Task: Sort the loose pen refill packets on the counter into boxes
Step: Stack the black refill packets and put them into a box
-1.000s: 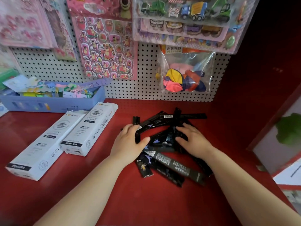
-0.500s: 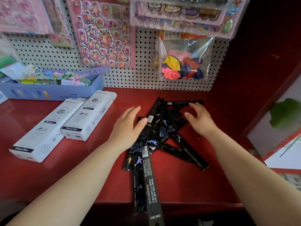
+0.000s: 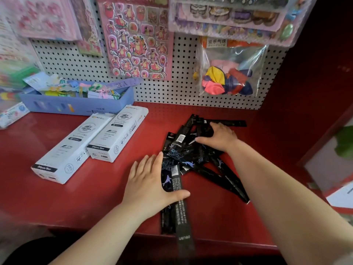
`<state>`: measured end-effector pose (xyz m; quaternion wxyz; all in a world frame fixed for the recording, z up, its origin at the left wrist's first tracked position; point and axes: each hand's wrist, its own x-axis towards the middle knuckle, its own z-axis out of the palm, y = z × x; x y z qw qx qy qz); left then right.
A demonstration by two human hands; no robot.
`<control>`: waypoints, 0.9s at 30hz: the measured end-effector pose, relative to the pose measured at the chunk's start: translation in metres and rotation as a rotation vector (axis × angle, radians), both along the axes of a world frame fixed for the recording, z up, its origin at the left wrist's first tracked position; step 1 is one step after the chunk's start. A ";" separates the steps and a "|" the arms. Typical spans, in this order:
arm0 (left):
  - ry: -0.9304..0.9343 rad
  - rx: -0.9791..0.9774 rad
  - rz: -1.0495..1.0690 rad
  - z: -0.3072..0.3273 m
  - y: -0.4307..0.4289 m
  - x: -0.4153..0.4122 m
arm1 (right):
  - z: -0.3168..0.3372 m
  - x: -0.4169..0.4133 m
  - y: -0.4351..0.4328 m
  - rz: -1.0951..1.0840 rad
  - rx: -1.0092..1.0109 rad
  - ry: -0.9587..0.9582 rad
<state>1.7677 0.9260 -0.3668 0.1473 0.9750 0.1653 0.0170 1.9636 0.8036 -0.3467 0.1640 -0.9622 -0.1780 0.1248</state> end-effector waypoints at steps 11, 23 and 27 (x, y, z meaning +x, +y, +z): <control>-0.060 -0.059 -0.003 0.007 0.022 0.028 | -0.005 -0.041 0.007 0.159 0.007 -0.076; -0.179 -0.151 0.075 0.018 0.037 0.055 | -0.003 -0.048 0.000 0.024 0.410 -0.024; -0.153 -0.025 0.086 0.033 0.047 0.097 | 0.005 -0.036 -0.006 -0.117 0.565 -0.036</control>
